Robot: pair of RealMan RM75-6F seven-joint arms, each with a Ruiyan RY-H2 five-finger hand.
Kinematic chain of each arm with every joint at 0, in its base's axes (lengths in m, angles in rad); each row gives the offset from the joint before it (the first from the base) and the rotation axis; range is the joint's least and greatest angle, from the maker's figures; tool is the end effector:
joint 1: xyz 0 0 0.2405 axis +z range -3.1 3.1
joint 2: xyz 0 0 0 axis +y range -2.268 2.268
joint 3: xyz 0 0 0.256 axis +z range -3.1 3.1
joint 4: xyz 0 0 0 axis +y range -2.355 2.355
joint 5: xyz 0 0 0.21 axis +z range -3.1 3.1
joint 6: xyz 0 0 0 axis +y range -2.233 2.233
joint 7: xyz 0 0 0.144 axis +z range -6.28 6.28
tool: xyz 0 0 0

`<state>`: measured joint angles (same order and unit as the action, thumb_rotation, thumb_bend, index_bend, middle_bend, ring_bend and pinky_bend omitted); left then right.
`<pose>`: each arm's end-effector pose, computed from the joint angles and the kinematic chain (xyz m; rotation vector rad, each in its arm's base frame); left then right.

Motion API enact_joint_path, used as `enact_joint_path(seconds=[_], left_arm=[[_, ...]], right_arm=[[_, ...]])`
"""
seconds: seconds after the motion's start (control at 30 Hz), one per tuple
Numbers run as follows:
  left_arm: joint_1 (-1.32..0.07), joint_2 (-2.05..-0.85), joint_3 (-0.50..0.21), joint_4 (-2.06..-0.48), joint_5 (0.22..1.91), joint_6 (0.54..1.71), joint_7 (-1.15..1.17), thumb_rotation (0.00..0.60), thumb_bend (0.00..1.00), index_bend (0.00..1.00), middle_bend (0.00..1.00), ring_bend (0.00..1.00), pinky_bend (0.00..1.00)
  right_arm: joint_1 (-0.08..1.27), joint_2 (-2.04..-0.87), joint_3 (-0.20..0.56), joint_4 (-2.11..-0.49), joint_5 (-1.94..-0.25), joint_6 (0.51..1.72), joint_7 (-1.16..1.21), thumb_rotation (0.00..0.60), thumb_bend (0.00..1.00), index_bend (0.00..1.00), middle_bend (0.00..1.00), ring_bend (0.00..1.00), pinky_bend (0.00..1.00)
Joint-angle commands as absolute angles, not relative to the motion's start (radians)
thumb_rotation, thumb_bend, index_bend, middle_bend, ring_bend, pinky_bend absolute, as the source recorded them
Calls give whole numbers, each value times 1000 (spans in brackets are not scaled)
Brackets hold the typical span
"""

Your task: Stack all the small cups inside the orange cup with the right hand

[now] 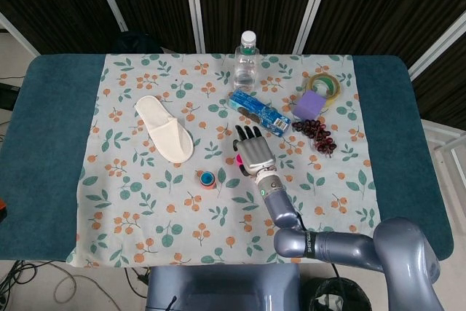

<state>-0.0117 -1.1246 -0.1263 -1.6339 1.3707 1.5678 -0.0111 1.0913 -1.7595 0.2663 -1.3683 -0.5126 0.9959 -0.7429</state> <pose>-0.3258 0.1705 0.1841 -1.1323 -0.9039 -0.9121 -0.0568 -0.3823 -0.0700 1.8366 -0.9726 0.7413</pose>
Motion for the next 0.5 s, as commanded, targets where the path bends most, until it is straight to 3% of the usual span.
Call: enact_joint_path(seconds=[0.03, 0.5], left_arm=[[-11, -1125, -126, -1633, 1372, 1569, -11, 600, 732, 128, 4, 0, 0], [-12, -1123, -127, -1635, 1373, 1568, -8, 600, 732, 128, 4, 0, 0]], right_arm=[[1092, -1765, 267, -1363, -514, 995, -742, 600, 417, 402, 0, 0, 78], [1095, -1782, 275, -1327, -509, 979, -742, 600, 417, 425, 0, 0, 87]])
